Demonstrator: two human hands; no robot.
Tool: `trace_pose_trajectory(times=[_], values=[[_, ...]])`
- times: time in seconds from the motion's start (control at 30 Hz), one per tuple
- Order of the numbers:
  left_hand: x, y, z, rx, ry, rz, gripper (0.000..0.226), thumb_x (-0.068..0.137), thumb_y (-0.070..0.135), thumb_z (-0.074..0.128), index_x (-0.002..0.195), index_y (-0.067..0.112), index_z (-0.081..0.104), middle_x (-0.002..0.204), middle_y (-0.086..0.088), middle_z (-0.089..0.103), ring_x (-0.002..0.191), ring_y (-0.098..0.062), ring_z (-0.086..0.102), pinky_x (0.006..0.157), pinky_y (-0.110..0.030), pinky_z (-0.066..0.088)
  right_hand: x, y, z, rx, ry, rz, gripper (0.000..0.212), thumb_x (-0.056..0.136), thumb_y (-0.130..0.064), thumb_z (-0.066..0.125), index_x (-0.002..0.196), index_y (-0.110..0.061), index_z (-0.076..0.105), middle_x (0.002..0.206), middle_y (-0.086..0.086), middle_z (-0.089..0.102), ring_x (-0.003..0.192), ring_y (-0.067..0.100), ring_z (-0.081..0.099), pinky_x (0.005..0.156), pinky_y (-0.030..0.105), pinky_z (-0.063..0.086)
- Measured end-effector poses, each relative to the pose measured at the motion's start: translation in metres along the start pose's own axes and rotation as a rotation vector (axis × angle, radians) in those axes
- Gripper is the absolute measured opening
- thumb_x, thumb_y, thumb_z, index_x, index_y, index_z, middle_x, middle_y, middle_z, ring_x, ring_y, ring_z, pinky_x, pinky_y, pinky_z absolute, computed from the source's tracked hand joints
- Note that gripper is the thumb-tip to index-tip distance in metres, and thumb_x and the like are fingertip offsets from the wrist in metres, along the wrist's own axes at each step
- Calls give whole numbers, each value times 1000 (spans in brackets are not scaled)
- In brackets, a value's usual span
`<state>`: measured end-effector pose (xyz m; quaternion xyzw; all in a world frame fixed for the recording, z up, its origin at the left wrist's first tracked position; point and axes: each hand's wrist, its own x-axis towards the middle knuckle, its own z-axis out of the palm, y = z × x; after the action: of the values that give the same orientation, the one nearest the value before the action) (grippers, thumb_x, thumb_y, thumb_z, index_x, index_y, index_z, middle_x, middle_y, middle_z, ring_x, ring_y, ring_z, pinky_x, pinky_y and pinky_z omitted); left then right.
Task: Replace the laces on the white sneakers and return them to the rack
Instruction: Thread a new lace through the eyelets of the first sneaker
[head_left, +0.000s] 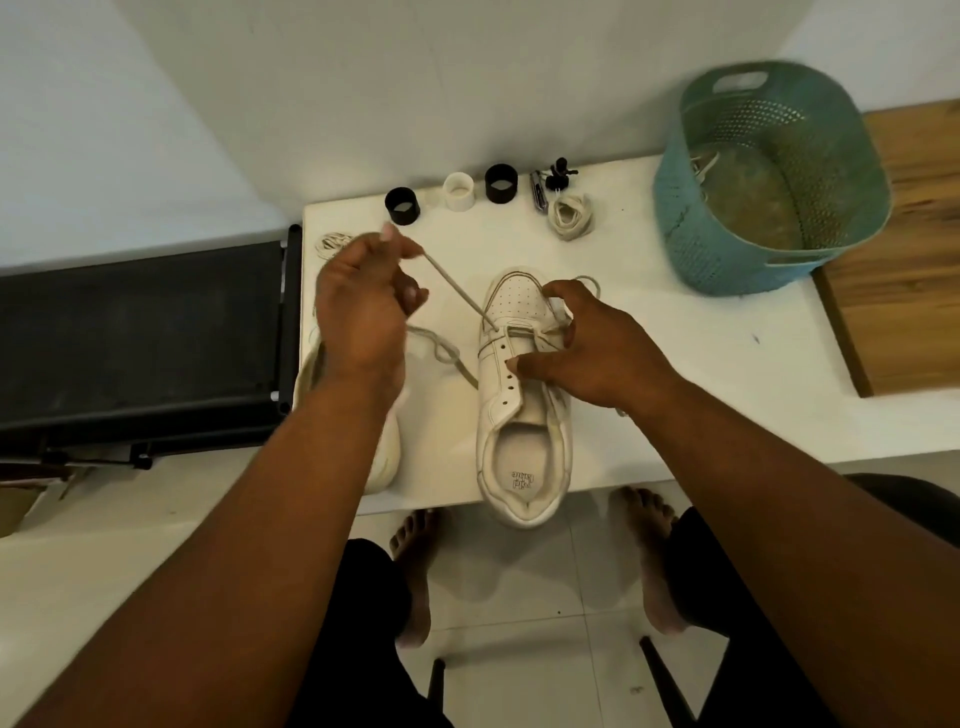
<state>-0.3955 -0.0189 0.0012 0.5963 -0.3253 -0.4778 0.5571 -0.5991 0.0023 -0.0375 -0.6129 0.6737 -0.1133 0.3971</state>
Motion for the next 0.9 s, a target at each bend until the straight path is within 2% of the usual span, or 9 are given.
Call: trace_pose_trajectory(times=[0.13,0.23,0.33,0.4,0.47,0.57,0.67,0.77,0.9], values=[[4,15,-9,-329,37,80,35,104,22,56,72,13,66,56,3,46,55,-16,46,65,-34,50,2,2,2,0,27,22,90,65,-62,81,142,-42,39,129,-3,62,110,22,61,93,38,51],[4,17,-15,-375,-8,115,35,102,22,56,70,14,68,53,3,41,55,-17,45,63,-33,49,2,4,4,-16,27,17,90,65,-62,81,142,-42,39,129,-4,61,110,21,60,90,35,49],[1,23,-14,-122,-72,151,20,100,21,60,85,16,70,58,6,50,54,-15,47,63,-32,51,2,2,-2,-67,22,-18,86,71,-68,77,143,-35,44,129,-4,62,112,20,60,89,34,48],[-5,32,-11,146,-131,184,11,101,21,63,94,18,71,72,9,62,55,-9,48,59,-28,51,3,1,-13,-100,87,-65,63,86,-63,68,136,-27,56,119,-3,65,107,19,61,84,29,47],[-10,44,-11,357,-206,152,13,99,28,67,99,17,73,75,7,63,56,-5,50,56,-26,51,3,0,-29,6,201,-102,29,99,-35,58,124,-22,67,106,-7,65,98,16,62,71,20,44],[-15,71,-14,616,-223,47,22,90,46,74,99,25,74,75,17,64,68,-4,60,65,-29,54,-5,-8,-58,165,289,-108,35,98,-5,42,113,-21,70,89,-19,57,78,8,57,49,9,43],[-25,115,-11,663,-213,42,38,85,52,78,115,31,67,102,18,62,94,-12,64,74,-33,55,-18,-34,-90,21,188,-192,41,90,7,40,106,-16,70,87,-15,58,88,15,61,65,22,52],[-42,166,-2,564,-301,19,39,85,47,80,114,23,68,87,4,63,69,-10,57,58,-28,46,-41,-67,-122,-113,111,-304,40,84,11,49,100,-20,69,94,-1,68,94,23,67,83,37,58],[-70,228,1,372,-407,-40,32,91,42,76,96,11,74,71,1,54,54,-11,45,59,-27,48,-81,-110,-163,-389,93,-401,35,87,5,56,112,-14,69,110,3,69,103,22,63,87,32,50]])
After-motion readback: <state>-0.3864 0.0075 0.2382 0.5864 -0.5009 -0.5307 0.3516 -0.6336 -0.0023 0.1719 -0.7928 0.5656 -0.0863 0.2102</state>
